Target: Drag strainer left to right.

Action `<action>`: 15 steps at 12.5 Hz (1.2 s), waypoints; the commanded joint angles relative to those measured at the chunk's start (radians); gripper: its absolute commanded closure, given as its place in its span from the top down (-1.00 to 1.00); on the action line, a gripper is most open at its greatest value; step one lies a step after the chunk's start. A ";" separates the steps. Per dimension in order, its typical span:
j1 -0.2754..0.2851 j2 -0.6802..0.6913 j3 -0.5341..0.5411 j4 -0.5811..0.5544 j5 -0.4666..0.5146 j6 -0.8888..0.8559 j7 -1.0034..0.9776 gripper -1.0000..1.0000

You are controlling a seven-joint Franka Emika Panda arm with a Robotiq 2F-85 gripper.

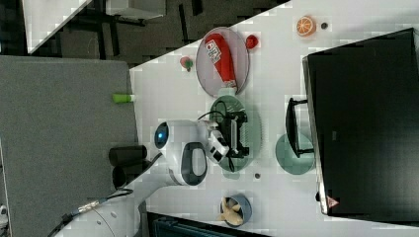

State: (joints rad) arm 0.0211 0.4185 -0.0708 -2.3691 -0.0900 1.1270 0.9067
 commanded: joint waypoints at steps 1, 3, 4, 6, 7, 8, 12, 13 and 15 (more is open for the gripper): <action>-0.011 -0.023 -0.044 0.006 0.006 -0.014 -0.120 1.00; -0.012 -0.023 -0.077 0.006 0.005 -0.012 -0.170 1.00; -0.013 -0.023 -0.090 0.006 0.006 -0.011 -0.207 1.00; -0.013 -0.023 -0.114 0.006 0.006 -0.007 -0.261 1.00; -0.013 -0.027 -0.114 0.007 0.006 -0.005 -0.261 1.00; -0.013 -0.043 -0.106 0.010 0.006 -0.007 -0.261 1.00; -0.013 -0.235 -0.038 0.032 0.006 -0.215 -0.419 1.00; -0.013 -0.294 -0.029 0.057 0.006 -0.289 -0.504 1.00; -0.013 -0.403 -0.026 0.128 0.008 -0.455 -0.673 1.00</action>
State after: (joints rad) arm 0.0145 0.0869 -0.1006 -2.3066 -0.0848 0.6772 0.4016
